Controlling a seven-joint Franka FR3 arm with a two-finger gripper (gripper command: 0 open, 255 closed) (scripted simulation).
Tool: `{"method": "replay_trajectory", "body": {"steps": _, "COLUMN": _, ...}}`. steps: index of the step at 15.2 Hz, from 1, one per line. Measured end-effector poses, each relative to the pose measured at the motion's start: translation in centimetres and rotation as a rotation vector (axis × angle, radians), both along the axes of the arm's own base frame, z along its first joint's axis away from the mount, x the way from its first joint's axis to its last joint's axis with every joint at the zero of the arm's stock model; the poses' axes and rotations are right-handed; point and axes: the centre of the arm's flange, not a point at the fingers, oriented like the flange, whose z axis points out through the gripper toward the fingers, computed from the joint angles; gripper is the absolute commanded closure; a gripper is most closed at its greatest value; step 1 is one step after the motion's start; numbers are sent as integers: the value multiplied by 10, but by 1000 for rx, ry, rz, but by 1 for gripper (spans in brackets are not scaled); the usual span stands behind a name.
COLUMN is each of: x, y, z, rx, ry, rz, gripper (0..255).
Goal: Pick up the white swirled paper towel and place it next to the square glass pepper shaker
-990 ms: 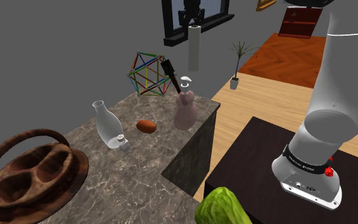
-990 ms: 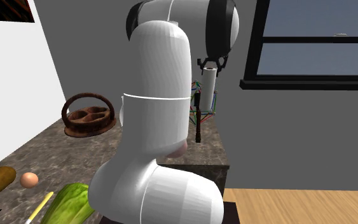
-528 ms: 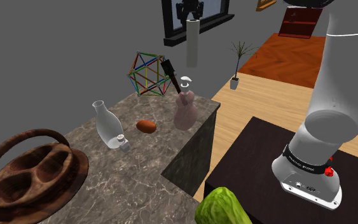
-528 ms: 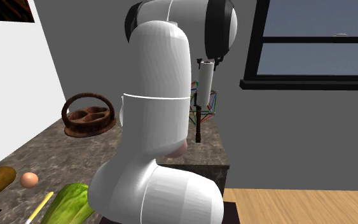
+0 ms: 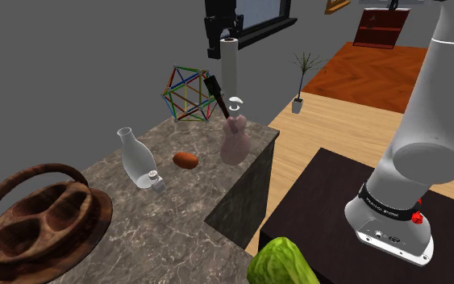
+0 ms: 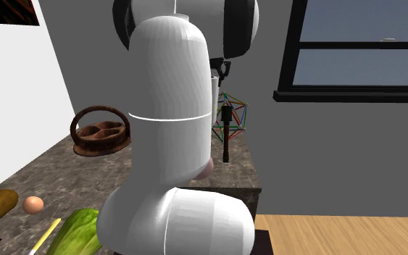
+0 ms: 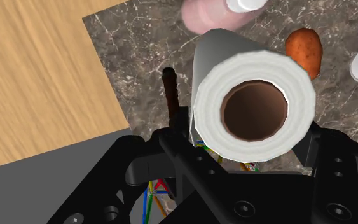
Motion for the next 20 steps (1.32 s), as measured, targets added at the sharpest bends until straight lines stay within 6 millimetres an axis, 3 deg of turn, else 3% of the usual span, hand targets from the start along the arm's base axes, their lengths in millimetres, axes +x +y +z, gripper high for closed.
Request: {"method": "replay_trajectory", "body": {"steps": 20, "x": -29, "y": 254, "z": -47, "rx": 0, "ry": 0, "rz": 0, "gripper": 255}}
